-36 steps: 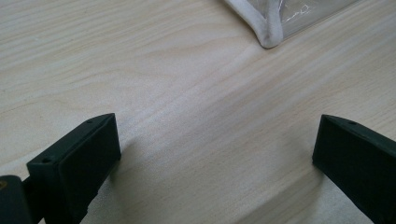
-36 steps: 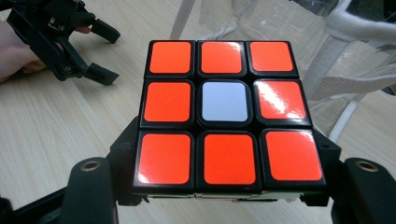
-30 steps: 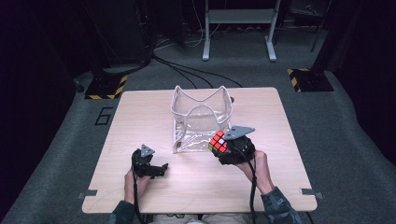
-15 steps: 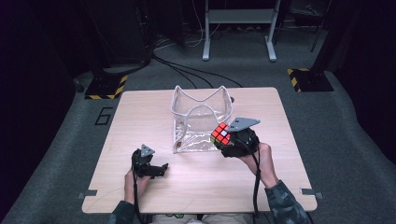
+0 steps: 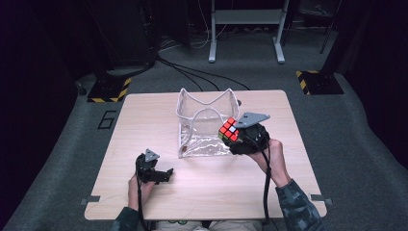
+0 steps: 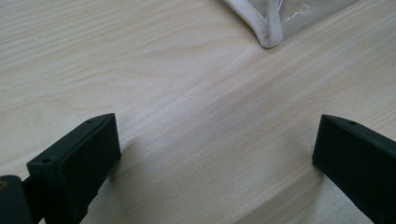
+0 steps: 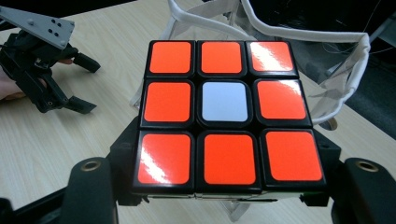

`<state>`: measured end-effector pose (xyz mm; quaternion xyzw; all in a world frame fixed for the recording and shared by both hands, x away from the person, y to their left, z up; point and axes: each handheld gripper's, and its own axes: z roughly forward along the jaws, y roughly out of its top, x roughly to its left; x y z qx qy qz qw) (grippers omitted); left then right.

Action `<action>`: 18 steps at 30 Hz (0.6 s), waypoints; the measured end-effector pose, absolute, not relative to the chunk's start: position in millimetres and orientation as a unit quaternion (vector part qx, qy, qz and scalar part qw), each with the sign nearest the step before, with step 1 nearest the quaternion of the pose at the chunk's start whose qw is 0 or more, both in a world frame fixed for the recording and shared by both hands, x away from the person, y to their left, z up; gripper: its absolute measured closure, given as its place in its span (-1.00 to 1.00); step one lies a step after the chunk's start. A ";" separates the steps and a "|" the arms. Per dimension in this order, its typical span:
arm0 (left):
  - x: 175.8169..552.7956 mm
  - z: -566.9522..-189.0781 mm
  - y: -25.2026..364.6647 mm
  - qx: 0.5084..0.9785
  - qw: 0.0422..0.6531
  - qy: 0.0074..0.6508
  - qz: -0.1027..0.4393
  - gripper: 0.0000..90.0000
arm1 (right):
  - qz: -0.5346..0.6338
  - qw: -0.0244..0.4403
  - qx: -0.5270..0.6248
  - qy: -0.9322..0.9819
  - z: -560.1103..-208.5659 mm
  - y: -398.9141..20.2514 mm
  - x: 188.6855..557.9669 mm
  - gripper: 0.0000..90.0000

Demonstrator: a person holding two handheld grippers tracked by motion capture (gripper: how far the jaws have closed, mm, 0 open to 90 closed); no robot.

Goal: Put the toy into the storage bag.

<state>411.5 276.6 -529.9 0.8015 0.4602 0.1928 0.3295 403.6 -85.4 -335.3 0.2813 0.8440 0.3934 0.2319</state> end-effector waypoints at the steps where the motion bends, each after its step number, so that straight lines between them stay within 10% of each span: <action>1: 411.6 -530.0 276.5 0.801 0.331 0.460 0.192 -0.99 | 0.394 0.231 0.284 0.843 -333.7 -85.3 404.1 -0.26; 18: 411.6 -530.0 276.5 0.801 0.331 0.461 0.191 -0.99 | 0.395 0.250 0.279 0.839 -309.7 -80.7 420.2 -0.26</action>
